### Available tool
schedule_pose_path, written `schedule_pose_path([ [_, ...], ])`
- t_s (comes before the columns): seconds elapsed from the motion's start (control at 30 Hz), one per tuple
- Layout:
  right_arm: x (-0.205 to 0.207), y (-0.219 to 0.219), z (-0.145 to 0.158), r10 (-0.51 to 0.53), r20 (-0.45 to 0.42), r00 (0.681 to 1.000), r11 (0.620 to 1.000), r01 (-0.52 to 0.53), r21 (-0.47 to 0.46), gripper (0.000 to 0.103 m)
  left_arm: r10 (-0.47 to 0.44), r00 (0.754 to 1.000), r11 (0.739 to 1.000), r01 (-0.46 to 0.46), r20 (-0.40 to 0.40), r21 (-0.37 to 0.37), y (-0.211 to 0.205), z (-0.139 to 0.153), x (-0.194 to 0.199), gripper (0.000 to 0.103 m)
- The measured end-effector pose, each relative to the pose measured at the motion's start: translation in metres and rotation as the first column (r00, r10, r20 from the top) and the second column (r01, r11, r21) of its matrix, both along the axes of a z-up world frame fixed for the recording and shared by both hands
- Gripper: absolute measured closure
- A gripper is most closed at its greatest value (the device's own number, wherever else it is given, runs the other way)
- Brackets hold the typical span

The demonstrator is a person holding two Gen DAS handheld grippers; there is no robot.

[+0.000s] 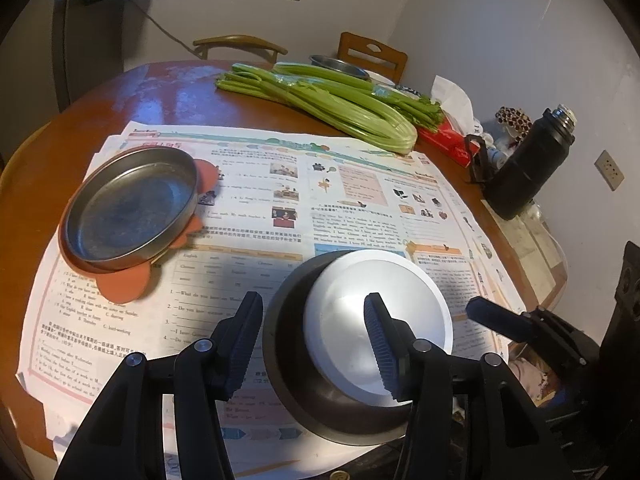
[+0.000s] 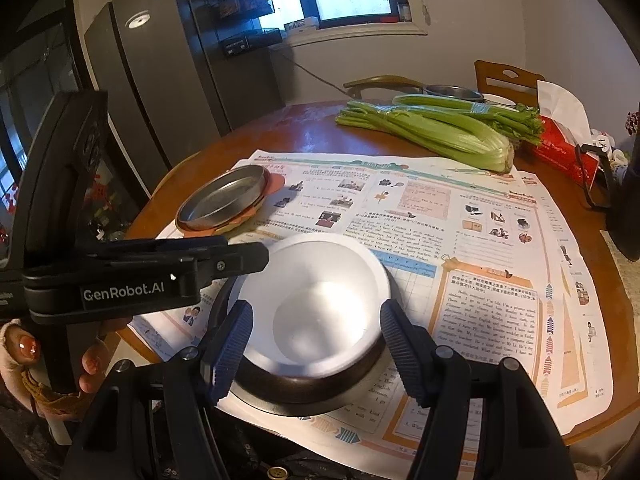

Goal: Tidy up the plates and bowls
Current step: 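Open the left tool to release the white bowl, then grasp the rim of the steel bowl with the left tool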

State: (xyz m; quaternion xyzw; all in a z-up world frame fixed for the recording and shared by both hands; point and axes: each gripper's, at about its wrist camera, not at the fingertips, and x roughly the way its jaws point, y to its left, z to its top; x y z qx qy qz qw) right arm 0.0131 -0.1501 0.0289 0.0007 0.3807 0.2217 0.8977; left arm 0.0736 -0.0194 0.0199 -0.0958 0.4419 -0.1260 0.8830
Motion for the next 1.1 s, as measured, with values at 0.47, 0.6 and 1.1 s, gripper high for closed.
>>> schedule_pose_path([
  [0.47, -0.002, -0.015, 0.008, -0.042, 0.022, 0.999, 0.999, 0.042, 0.016, 0.036, -0.009, 1.000, 0.999, 0.008, 0.020, 0.038, -0.007, 0.001, -0.005, 0.047],
  [0.6, 0.003, -0.020, 0.004, -0.061, -0.001, 0.998, 0.998, 0.061, 0.023, 0.036, -0.018, 1.000, 0.999, 0.017, 0.022, 0.049, -0.011, -0.001, -0.005, 0.045],
  [1.1, 0.012, -0.030, -0.010, -0.104, -0.050, 0.993, 0.994, 0.105, 0.032, 0.036, -0.022, 1.000, 0.997, 0.021, 0.015, 0.072, -0.016, -0.007, -0.003, 0.043],
])
